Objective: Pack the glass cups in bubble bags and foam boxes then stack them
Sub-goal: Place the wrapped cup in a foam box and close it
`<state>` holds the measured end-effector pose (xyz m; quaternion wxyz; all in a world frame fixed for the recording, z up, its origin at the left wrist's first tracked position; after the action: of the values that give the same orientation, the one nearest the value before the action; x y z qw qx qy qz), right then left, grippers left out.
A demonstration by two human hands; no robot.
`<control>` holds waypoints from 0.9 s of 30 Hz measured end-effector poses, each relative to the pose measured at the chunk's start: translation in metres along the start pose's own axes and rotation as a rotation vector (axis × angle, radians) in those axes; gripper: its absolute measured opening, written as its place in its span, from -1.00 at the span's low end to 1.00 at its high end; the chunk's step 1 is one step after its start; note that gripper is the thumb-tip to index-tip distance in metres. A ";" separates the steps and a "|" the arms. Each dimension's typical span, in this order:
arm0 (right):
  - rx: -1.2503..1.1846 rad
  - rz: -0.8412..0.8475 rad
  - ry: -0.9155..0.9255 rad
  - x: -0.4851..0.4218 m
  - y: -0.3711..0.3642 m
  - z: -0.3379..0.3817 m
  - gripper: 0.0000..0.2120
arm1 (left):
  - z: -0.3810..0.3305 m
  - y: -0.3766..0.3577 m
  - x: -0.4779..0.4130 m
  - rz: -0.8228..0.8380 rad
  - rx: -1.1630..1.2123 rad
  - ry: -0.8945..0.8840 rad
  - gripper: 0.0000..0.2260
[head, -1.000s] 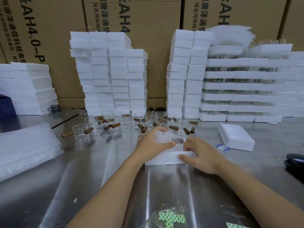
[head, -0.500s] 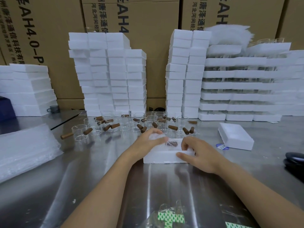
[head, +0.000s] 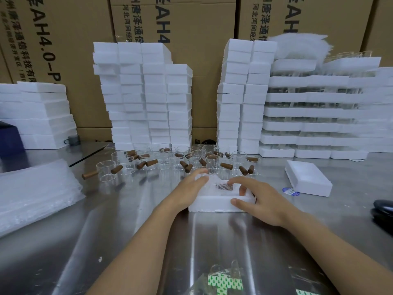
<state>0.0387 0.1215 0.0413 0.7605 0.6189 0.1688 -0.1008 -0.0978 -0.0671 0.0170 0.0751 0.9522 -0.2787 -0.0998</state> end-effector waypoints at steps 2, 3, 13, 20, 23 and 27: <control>-0.003 0.001 -0.010 0.000 -0.001 -0.002 -0.51 | -0.002 -0.002 0.001 0.009 0.001 -0.015 -0.60; -0.006 0.002 -0.018 0.000 -0.001 -0.003 -0.49 | -0.002 -0.002 0.001 0.004 -0.006 -0.023 -0.58; -0.015 -0.012 -0.030 -0.001 -0.003 -0.007 -0.54 | -0.007 0.015 0.001 -0.218 0.113 -0.053 -0.74; 0.000 -0.011 -0.036 -0.002 -0.005 -0.010 -0.54 | -0.002 0.023 0.000 -0.300 0.211 0.003 -0.68; 0.000 -0.012 -0.035 -0.003 -0.004 -0.009 -0.52 | -0.002 0.020 -0.001 -0.265 0.092 -0.037 -0.62; 0.000 -0.015 -0.024 -0.003 -0.003 -0.008 -0.52 | -0.003 0.023 -0.002 -0.261 0.084 -0.056 -0.61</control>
<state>0.0338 0.1282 0.0383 0.7616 0.6164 0.1643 -0.1141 -0.1106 -0.0845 0.0244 0.0139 0.9796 -0.1582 -0.1232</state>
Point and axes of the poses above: each hand's wrist, its own x-axis away from the middle knuckle, its own y-axis out of the back of the hand, z = x × y, the point moved 7 cm from there along -x, towards the middle knuckle, and after that the axes turned 13 degrees about x, right-handed, at the moved point
